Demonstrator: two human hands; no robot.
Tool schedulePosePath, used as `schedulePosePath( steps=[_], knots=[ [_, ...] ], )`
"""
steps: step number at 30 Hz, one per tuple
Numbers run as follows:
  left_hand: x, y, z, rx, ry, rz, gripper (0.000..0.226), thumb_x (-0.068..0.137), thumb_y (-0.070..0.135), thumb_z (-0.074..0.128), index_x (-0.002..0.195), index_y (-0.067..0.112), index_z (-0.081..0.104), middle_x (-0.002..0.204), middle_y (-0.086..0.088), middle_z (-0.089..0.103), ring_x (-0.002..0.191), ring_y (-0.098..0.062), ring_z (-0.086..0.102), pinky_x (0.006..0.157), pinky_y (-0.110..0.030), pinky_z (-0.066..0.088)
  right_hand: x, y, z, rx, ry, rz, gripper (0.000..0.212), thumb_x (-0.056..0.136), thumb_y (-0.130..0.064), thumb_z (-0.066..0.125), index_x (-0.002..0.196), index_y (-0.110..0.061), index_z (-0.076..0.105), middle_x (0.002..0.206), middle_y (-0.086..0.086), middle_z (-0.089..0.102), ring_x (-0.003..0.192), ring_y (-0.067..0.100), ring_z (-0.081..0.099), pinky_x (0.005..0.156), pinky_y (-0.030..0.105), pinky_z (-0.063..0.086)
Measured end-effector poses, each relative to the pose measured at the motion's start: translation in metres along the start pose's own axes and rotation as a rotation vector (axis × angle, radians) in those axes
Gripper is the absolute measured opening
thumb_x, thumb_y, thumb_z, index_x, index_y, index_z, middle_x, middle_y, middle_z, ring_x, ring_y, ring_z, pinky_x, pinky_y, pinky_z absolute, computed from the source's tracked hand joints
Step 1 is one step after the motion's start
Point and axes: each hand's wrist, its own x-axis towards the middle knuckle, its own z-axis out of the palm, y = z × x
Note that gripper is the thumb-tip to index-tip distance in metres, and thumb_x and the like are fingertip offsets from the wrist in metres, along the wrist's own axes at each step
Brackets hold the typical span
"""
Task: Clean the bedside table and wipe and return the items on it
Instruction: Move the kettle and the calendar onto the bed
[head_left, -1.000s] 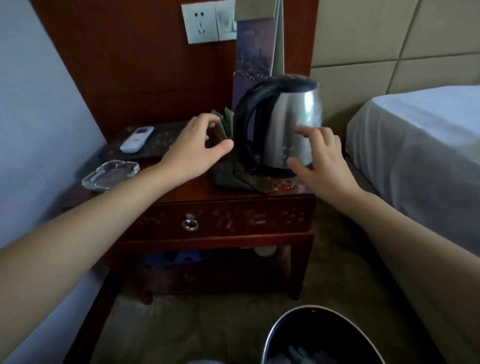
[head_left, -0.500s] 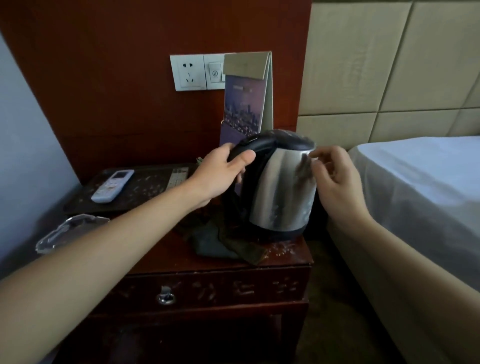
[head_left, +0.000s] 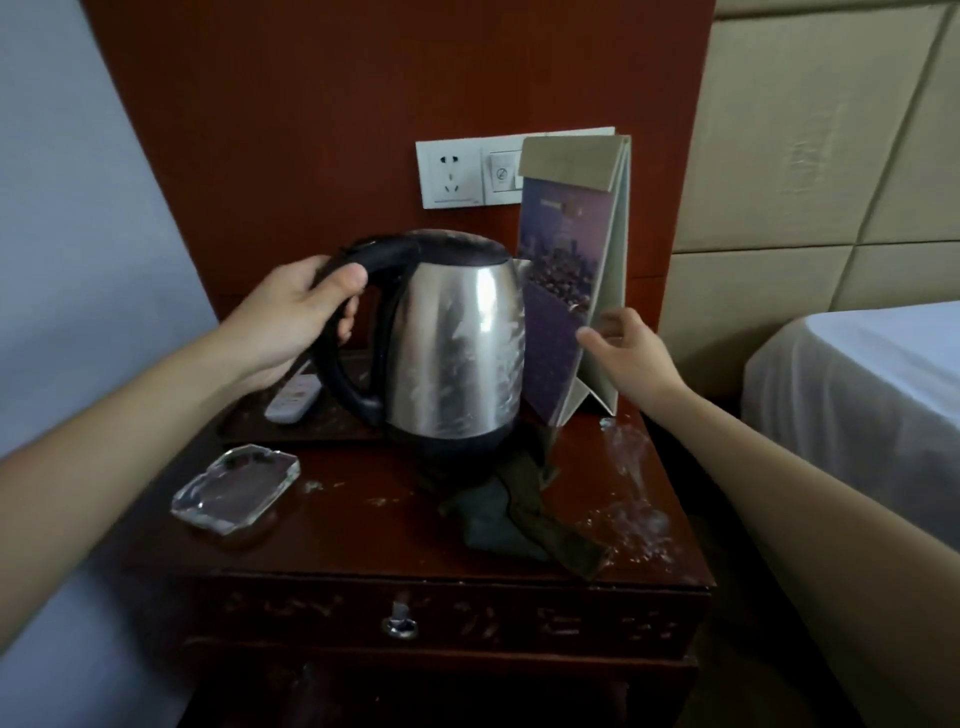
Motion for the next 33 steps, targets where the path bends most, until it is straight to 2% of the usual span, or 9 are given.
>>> schedulePosePath(
  steps=[7, 11, 14, 18, 21, 24, 26, 29, 33],
  knots=[
    [0.012, -0.017, -0.023, -0.009, 0.008, -0.020, 0.018, 0.098, 0.020, 0.042, 0.085, 0.014, 0.052, 0.067, 0.002, 0.045, 0.048, -0.003, 0.045, 0.059, -0.020, 0.047, 0.032, -0.002, 0.030, 0.039, 0.109, -0.011, 0.024, 0.089, -0.024, 0.062, 0.107, -0.009, 0.064, 0.093, -0.001, 0.059, 0.087, 0.012, 0.056, 0.054, 0.013, 0.035],
    [0.014, -0.019, -0.033, -0.076, -0.021, -0.017, 0.017, 0.098, 0.023, 0.043, 0.088, 0.014, 0.054, 0.060, 0.008, 0.049, 0.049, -0.003, 0.045, 0.060, -0.020, 0.048, 0.037, 0.001, 0.027, 0.058, 0.193, -0.011, 0.013, 0.088, -0.016, 0.062, 0.096, -0.008, 0.068, 0.087, 0.004, 0.064, 0.074, 0.007, 0.059, 0.062, 0.017, 0.042],
    [0.013, -0.015, -0.036, -0.081, -0.073, 0.004, 0.015, 0.096, 0.025, 0.044, 0.093, 0.017, 0.057, 0.059, 0.011, 0.050, 0.050, -0.003, 0.045, 0.063, -0.020, 0.049, 0.028, 0.001, 0.007, 0.140, 0.224, -0.038, 0.004, 0.089, -0.015, 0.061, 0.090, -0.013, 0.064, 0.086, 0.003, 0.065, 0.061, -0.002, 0.058, 0.056, 0.008, 0.047],
    [0.008, -0.005, -0.028, -0.102, -0.171, 0.064, 0.017, 0.091, 0.030, 0.048, 0.098, 0.019, 0.057, 0.058, 0.012, 0.050, 0.051, -0.002, 0.046, 0.065, -0.020, 0.049, 0.018, -0.004, -0.045, 0.222, 0.216, -0.079, 0.009, 0.089, -0.013, 0.061, 0.081, -0.017, 0.064, 0.077, -0.009, 0.069, 0.060, -0.005, 0.062, 0.070, 0.025, 0.054],
    [0.003, 0.005, -0.009, -0.154, -0.258, 0.094, 0.040, 0.073, 0.046, 0.058, 0.103, 0.019, 0.056, 0.056, 0.012, 0.052, 0.050, -0.002, 0.047, 0.063, -0.017, 0.049, -0.002, -0.010, -0.086, 0.273, 0.168, -0.123, 0.022, 0.088, -0.008, 0.058, 0.072, -0.020, 0.067, 0.063, -0.020, 0.069, 0.062, -0.003, 0.063, 0.073, 0.026, 0.055],
    [0.005, 0.017, 0.016, -0.167, -0.384, 0.102, 0.063, 0.060, 0.062, 0.068, 0.103, 0.017, 0.056, 0.058, 0.013, 0.054, 0.051, -0.001, 0.048, 0.060, -0.014, 0.048, -0.030, -0.018, -0.123, 0.314, 0.107, -0.131, 0.017, 0.089, -0.006, 0.055, 0.080, -0.018, 0.061, 0.061, -0.019, 0.068, 0.060, -0.003, 0.064, 0.061, 0.016, 0.054],
    [0.008, 0.031, 0.037, -0.151, -0.467, 0.079, 0.073, 0.051, 0.071, 0.072, 0.100, 0.018, 0.055, 0.059, 0.013, 0.055, 0.052, 0.000, 0.049, 0.058, -0.013, 0.046, -0.049, -0.022, -0.151, 0.334, 0.044, -0.110, 0.007, 0.080, -0.023, 0.066, 0.079, -0.017, 0.063, 0.063, -0.017, 0.069, 0.062, -0.001, 0.065, 0.059, 0.015, 0.053],
    [0.010, 0.058, 0.072, -0.127, -0.586, 0.064, 0.064, 0.053, 0.071, 0.071, 0.092, 0.022, 0.057, 0.058, 0.012, 0.056, 0.051, 0.000, 0.050, 0.054, -0.012, 0.044, -0.074, -0.029, -0.199, 0.258, 0.001, -0.014, 0.054, 0.045, -0.063, 0.076, 0.079, -0.021, 0.071, 0.071, -0.016, 0.072, 0.068, 0.001, 0.067, 0.062, 0.017, 0.054],
    [0.015, 0.104, 0.103, -0.114, -0.743, 0.023, 0.070, 0.052, 0.074, 0.070, 0.098, 0.023, 0.058, 0.058, 0.009, 0.056, 0.051, -0.004, 0.052, 0.050, -0.018, 0.044, -0.098, -0.048, -0.260, 0.216, 0.017, 0.086, 0.077, 0.038, -0.073, 0.075, 0.091, -0.019, 0.063, 0.073, -0.018, 0.071, 0.069, -0.001, 0.067, 0.064, 0.019, 0.056]
  ],
)
